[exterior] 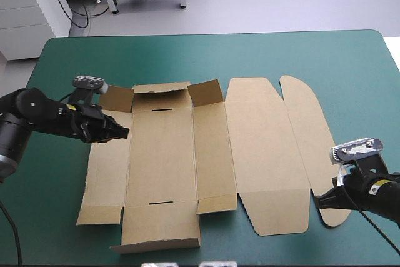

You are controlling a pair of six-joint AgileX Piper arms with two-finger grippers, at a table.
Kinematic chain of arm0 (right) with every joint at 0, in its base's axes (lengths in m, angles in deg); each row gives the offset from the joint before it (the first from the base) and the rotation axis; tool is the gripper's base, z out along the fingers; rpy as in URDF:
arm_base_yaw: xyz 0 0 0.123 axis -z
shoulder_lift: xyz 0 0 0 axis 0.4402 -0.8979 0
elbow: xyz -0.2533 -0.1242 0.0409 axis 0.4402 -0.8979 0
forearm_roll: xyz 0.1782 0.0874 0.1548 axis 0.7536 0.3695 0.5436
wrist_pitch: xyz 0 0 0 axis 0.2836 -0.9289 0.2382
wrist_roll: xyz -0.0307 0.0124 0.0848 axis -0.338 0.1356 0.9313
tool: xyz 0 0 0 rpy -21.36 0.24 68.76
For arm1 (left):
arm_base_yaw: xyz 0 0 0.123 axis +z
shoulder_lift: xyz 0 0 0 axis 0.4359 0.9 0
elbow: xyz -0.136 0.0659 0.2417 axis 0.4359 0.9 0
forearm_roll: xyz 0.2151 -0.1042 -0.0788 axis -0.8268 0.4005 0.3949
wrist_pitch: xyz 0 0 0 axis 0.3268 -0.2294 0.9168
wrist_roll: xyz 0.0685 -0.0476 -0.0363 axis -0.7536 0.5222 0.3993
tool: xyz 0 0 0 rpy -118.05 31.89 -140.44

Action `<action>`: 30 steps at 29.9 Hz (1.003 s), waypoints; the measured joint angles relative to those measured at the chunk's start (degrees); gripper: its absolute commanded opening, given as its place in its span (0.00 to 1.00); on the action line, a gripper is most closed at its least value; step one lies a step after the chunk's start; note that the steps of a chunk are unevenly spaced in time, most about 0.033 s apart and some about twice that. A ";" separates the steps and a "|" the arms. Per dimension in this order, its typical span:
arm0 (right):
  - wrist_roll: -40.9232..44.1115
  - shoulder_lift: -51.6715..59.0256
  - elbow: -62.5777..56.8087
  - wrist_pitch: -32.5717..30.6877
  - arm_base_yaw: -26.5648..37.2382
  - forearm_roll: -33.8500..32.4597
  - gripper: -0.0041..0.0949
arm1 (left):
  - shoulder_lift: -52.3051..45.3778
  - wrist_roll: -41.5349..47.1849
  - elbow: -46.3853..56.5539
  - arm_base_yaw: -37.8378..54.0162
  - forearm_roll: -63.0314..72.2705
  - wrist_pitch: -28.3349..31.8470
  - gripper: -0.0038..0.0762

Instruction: Fold the box

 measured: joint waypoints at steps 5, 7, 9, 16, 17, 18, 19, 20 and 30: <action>0.00 0.00 -0.17 0.17 0.00 0.00 0.02 | 0.00 -3.20 0.00 12.71 1.59 -0.76 0.07; 0.00 0.00 -0.17 0.45 0.00 -0.04 0.02 | 0.00 -4.38 0.00 17.27 1.73 -0.82 0.07; -0.05 0.00 -0.17 1.21 0.00 -0.04 0.02 | 0.00 -5.20 0.00 20.89 1.73 -0.87 0.07; -0.17 0.00 -0.24 2.51 0.00 -0.04 0.02 | 1.41 -4.29 0.00 31.78 1.97 -0.93 0.17; -0.17 0.00 -0.24 2.45 0.00 -0.04 0.02 | 1.89 -3.83 0.00 32.44 1.97 -0.93 0.22; -0.17 0.00 -0.26 2.45 0.00 -0.04 0.02 | 2.53 -3.52 0.00 32.97 1.97 -0.93 0.28; -0.17 0.00 -0.30 2.45 0.00 -0.04 0.02 | 3.13 -3.23 0.00 33.18 1.92 -0.88 0.34; -0.17 0.00 -0.32 2.42 0.00 -0.04 0.02 | 3.53 -3.17 0.06 33.27 1.97 -0.88 0.41; -0.17 0.00 -0.44 2.32 0.00 -0.04 0.02 | 4.22 -2.53 10.22 33.45 2.23 -0.63 0.78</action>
